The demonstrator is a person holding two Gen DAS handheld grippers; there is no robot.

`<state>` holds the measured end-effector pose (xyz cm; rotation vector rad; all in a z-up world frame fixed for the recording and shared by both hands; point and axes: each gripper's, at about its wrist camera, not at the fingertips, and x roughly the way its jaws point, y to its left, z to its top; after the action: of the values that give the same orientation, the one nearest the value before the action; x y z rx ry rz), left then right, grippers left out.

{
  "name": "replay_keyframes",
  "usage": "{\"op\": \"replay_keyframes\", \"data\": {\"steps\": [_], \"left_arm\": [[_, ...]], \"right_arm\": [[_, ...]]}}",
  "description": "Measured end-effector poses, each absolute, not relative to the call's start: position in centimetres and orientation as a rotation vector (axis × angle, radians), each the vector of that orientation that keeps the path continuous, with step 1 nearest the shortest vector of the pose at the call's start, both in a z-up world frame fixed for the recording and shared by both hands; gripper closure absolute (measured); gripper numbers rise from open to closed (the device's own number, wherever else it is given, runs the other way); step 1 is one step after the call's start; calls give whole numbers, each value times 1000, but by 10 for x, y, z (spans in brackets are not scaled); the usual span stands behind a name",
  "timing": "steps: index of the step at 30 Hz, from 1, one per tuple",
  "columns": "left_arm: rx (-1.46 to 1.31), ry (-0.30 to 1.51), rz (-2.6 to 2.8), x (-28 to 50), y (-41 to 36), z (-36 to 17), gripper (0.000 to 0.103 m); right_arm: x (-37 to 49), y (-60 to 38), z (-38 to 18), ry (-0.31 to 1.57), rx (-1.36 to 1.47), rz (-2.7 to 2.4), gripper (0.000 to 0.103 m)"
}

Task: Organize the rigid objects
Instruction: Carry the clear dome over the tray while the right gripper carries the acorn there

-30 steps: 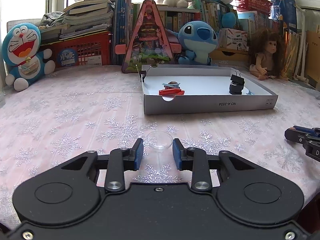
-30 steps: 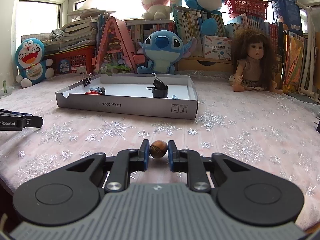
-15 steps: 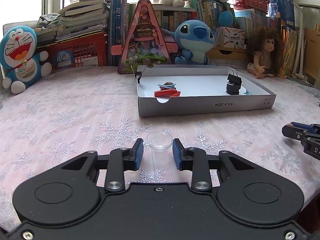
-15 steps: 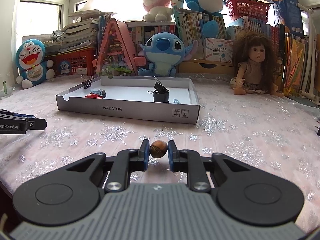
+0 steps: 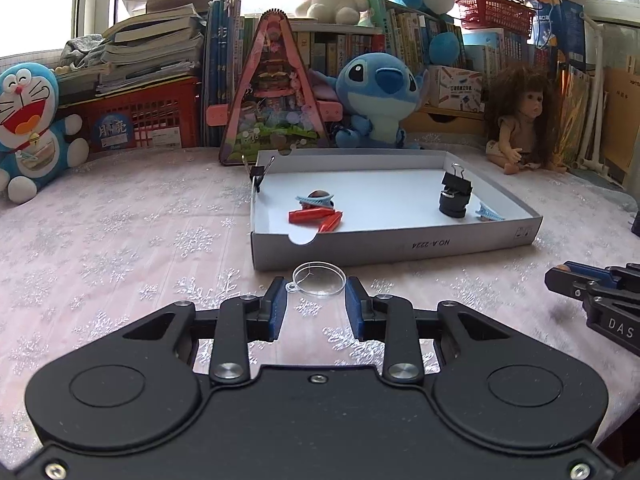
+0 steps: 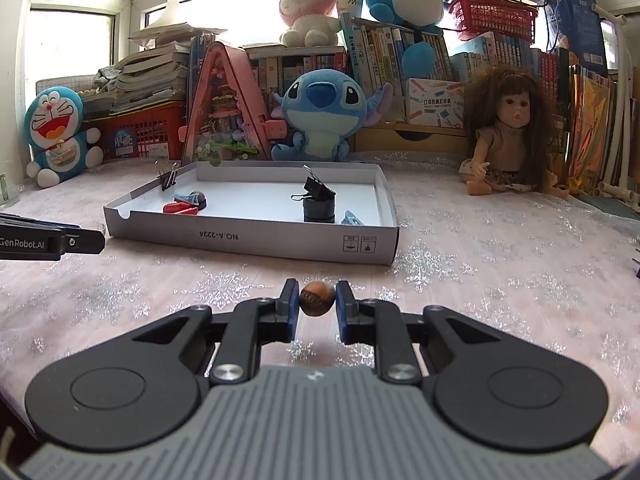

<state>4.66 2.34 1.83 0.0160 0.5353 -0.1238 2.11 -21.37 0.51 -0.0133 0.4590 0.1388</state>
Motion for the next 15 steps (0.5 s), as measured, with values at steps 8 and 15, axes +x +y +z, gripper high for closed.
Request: {"op": "replay_keyframes", "data": {"steps": [8,15], "left_arm": [[11,533,-144,55,17,24,73],[4,517,-147,64,16,33,73]], "right_arm": [[30,-214,12,451,-19,130,79],[43,-215,21,443,-29,109,80]]}}
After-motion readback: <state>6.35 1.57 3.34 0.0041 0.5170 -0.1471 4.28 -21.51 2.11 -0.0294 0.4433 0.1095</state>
